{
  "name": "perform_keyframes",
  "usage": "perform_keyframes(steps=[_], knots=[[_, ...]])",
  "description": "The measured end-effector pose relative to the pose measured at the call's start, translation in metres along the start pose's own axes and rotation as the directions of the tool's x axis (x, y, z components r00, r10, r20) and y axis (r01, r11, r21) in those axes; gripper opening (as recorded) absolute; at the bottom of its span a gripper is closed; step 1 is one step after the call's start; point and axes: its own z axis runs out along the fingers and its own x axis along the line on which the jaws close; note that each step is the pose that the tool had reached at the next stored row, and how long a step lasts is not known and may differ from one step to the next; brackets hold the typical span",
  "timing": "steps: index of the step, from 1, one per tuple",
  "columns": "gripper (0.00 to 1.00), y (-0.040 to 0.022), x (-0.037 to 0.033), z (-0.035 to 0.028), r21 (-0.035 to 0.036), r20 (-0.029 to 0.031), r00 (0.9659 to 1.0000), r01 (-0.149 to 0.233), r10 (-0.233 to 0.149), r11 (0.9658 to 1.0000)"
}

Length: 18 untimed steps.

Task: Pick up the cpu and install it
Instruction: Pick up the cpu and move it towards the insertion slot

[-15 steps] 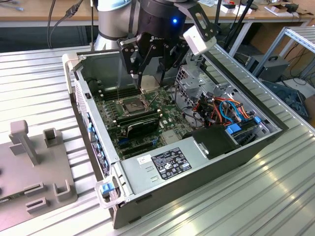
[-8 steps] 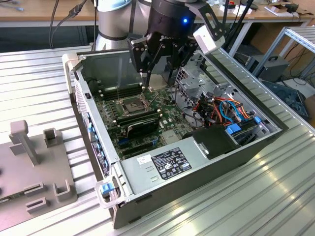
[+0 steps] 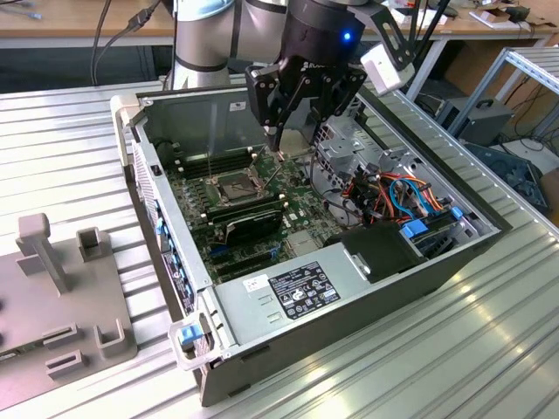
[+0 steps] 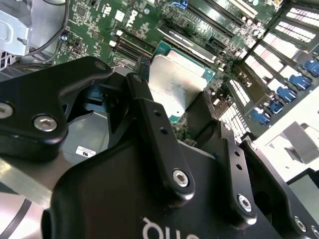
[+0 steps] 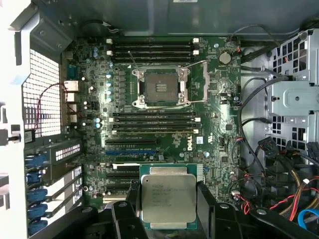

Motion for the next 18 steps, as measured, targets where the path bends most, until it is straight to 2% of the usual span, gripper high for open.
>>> perform_keyframes(steps=[15,18], knots=[[0.54,0.0000,-0.0015,0.0000,0.0000,0.0000,1.0000,0.000,0.000,1.0000],[0.54,0.0001,-0.0040,0.0000,0.0000,0.0000,1.0000,0.000,0.000,1.0000]])
